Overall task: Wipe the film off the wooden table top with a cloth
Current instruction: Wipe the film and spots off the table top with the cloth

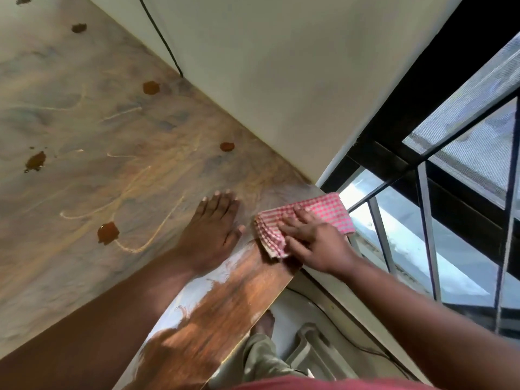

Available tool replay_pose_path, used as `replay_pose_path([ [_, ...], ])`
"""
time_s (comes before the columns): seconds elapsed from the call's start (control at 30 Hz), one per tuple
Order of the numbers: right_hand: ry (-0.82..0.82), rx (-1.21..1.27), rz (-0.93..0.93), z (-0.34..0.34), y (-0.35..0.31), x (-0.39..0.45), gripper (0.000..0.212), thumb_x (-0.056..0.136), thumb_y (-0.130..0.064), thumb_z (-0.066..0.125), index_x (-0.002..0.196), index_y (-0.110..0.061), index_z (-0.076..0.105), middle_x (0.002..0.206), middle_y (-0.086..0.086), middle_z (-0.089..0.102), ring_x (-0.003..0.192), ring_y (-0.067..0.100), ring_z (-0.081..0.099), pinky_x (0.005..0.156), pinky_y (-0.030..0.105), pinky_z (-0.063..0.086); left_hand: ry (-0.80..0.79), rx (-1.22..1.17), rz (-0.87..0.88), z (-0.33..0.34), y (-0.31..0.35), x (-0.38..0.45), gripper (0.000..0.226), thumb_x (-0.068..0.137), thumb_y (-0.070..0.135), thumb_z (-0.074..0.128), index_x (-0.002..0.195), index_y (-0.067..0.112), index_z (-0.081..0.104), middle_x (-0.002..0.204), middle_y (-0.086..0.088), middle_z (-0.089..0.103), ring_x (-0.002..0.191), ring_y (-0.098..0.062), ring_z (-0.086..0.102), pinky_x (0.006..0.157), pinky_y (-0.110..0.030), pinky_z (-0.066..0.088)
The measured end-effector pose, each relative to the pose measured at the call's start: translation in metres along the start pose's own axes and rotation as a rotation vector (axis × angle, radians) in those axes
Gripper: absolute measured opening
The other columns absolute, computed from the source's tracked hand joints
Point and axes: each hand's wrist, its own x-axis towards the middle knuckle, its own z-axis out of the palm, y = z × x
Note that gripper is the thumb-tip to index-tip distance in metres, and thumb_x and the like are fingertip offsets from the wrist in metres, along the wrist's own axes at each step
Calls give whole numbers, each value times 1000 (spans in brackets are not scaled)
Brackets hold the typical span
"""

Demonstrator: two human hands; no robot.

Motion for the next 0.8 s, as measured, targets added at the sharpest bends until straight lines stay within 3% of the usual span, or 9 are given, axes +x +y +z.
replay_pose_path([
  [0.2,-108,-65,-235,0,6,-42,32,91,-25,61,121,-15,66,127,3,61,129,25,47,110,42,31,-27,0,-68,-1,10,15,64,100,48,18,153,17,0,160,-5,-10,146,-21,-14,115,-34,-15],
  [0.3,-54,-26,-77,-23,34,-44,31,92,-31,60,118,-16,67,123,3,63,127,21,48,106,47,39,-36,7,-81,1,12,15,64,100,48,16,153,17,-3,160,-5,-12,146,-21,-17,116,-36,-15],
  [0.4,-2,-92,106,-38,45,-10,33,95,-35,53,124,-22,62,135,-2,54,136,17,36,110,37,32,-49,41,-107,2,14,15,65,99,50,13,153,17,-3,160,-5,-11,146,-23,-16,116,-38,-13],
  [0.53,52,-126,156,-19,23,38,37,97,-33,49,132,-21,57,141,-2,49,139,20,33,109,28,26,-51,78,-120,4,15,17,67,96,52,11,153,18,0,160,-5,-9,147,-24,-12,115,-38,-13],
  [0.63,99,-90,89,-10,7,25,33,95,-27,55,126,-18,62,132,2,58,130,23,45,106,27,30,-46,49,-109,3,13,16,65,96,52,7,152,21,-3,160,-3,-11,145,-20,-18,113,-34,-17],
  [0.7,50,-58,8,-11,11,2,30,92,-19,60,121,-13,65,126,8,62,123,30,52,105,34,33,-50,30,-107,1,12,16,63,98,52,9,152,22,-6,159,0,-13,142,-15,-21,113,-33,-17],
  [0.8,56,51,72,-18,29,-17,26,89,-8,61,113,-3,67,119,13,63,120,39,53,105,55,36,-59,24,-108,-3,11,17,63,99,50,12,152,22,-5,160,0,-12,145,-17,-18,114,-33,-15],
])
